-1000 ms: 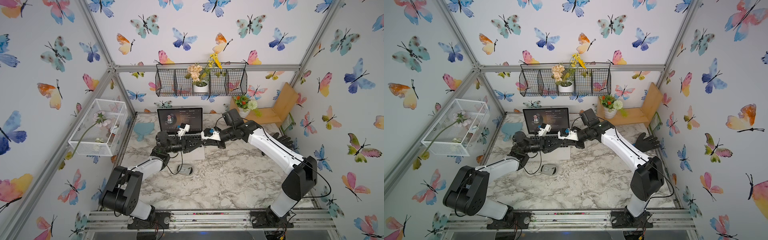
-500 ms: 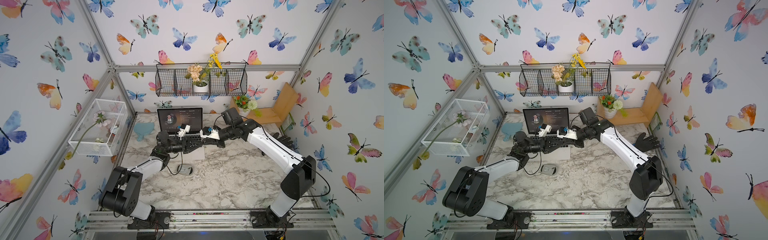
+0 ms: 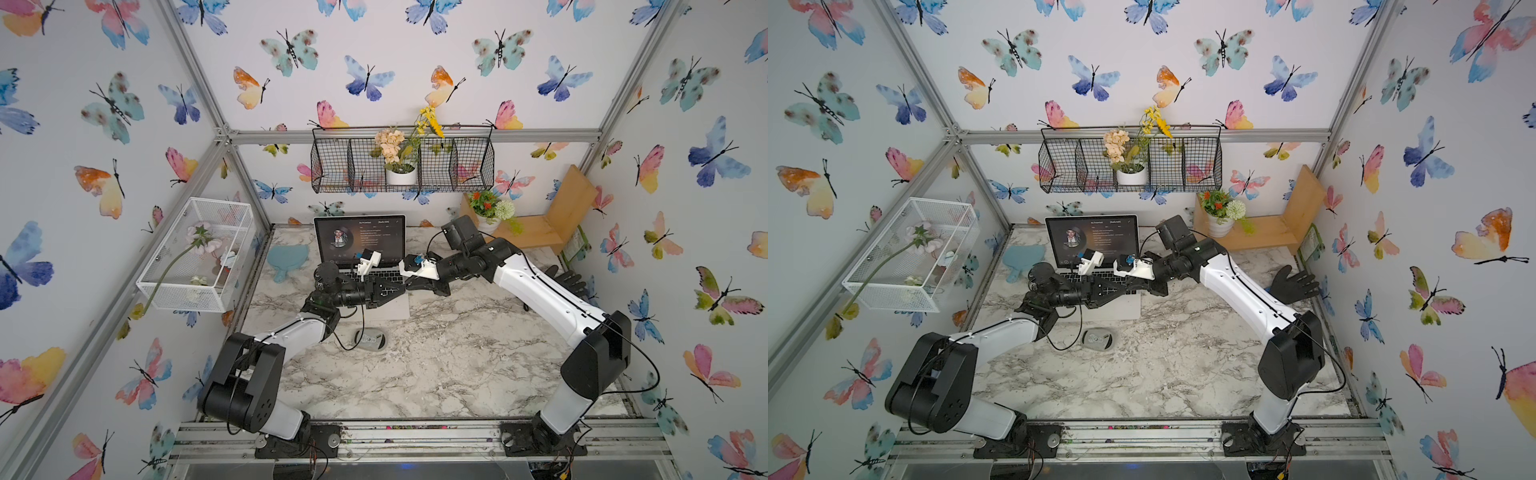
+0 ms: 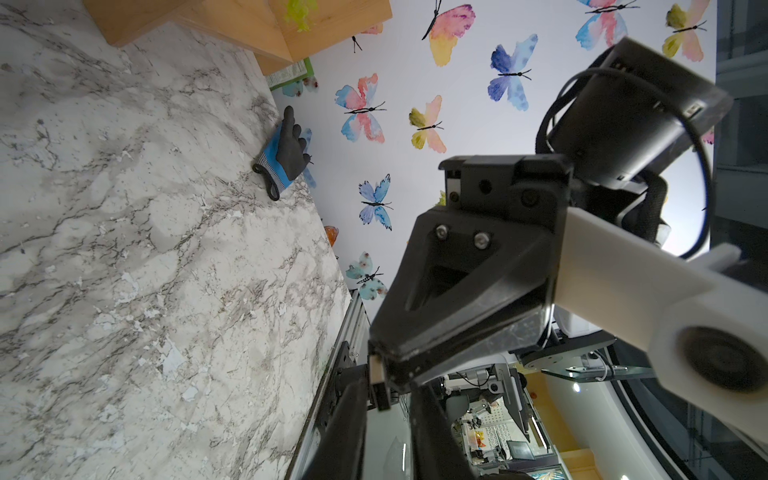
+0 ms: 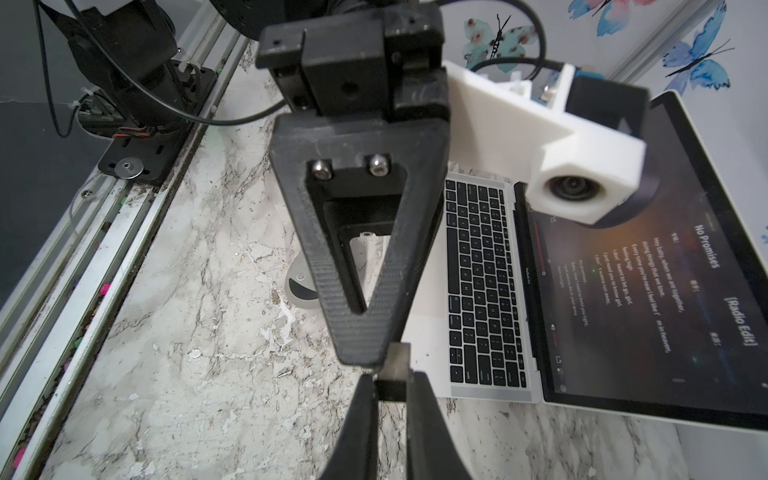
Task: Remove the wireless mouse receiver from the laptop
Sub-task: Take out the USB plug from the USB port.
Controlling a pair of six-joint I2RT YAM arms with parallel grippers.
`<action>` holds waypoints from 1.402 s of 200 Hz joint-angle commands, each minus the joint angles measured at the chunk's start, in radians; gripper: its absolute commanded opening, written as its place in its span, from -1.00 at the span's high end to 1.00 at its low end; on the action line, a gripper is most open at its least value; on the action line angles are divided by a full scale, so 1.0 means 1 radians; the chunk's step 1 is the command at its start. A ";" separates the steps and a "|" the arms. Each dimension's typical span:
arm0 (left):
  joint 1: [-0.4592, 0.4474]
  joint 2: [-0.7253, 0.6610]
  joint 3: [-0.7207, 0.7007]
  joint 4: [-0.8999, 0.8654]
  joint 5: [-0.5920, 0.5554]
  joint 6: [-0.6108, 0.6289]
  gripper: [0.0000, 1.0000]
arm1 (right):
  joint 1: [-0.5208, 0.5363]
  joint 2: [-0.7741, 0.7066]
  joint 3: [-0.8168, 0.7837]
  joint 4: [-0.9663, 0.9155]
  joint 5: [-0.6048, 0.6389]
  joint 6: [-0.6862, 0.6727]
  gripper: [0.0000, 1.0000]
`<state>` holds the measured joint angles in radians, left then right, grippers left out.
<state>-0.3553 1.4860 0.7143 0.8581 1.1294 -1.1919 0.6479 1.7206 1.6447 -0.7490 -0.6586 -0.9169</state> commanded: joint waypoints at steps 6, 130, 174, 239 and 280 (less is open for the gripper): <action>0.005 -0.018 0.014 0.028 0.035 0.009 0.47 | 0.007 0.007 -0.013 -0.036 0.019 -0.009 0.83; 0.007 0.002 -0.003 0.050 0.028 0.002 0.52 | 0.009 -0.001 -0.030 -0.027 -0.017 -0.015 0.84; 0.007 0.014 0.001 0.053 0.023 -0.001 0.53 | 0.009 -0.016 -0.042 -0.026 -0.030 -0.025 0.84; 0.007 0.014 0.001 0.050 0.023 0.003 0.60 | 0.010 -0.016 -0.044 -0.018 -0.039 -0.025 0.84; 0.008 0.016 0.001 0.038 0.020 0.011 0.66 | 0.014 -0.018 -0.045 -0.012 -0.042 -0.022 0.85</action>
<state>-0.3511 1.5002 0.7143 0.8619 1.1316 -1.2003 0.6479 1.7203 1.6165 -0.7464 -0.6643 -0.9356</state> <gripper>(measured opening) 0.178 0.127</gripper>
